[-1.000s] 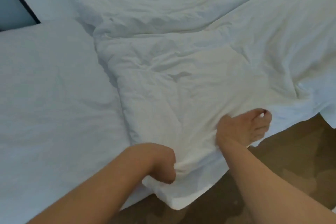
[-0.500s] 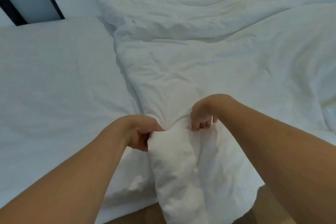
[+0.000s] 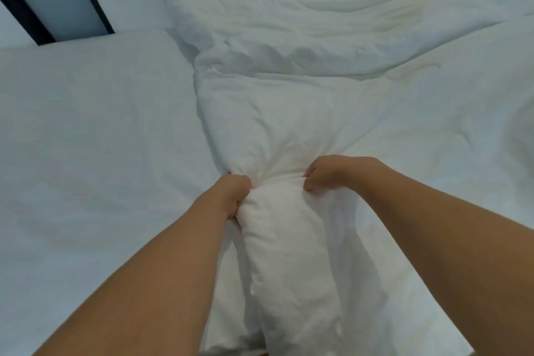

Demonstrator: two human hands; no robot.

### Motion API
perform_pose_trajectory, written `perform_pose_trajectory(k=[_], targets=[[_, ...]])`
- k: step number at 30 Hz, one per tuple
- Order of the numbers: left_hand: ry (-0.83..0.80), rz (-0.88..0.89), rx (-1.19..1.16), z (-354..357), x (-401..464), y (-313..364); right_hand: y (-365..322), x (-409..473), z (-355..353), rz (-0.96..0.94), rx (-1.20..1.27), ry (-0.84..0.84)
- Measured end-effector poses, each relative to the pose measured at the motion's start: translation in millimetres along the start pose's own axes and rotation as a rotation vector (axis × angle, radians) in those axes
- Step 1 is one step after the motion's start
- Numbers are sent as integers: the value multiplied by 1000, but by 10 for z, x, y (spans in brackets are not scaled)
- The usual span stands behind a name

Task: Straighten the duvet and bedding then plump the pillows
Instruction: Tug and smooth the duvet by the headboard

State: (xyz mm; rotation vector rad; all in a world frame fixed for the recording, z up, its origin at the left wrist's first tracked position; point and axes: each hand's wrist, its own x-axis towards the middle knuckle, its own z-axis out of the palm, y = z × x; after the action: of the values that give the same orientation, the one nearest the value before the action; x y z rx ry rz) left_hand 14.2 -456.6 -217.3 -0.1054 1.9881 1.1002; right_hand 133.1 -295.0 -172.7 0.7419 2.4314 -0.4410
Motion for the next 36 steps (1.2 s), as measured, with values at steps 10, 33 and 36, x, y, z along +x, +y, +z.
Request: perform_pose_trajectory(k=[10, 33, 36], targets=[[73, 119, -165, -413, 42, 872, -140, 231, -696, -60, 51, 264], [313, 294, -105, -1550, 3330, 4080, -1357, 3215, -2848, 7, 191, 361], [517, 523, -131, -1714, 3425, 5056, -1335, 3741, -3377, 71, 125, 403]])
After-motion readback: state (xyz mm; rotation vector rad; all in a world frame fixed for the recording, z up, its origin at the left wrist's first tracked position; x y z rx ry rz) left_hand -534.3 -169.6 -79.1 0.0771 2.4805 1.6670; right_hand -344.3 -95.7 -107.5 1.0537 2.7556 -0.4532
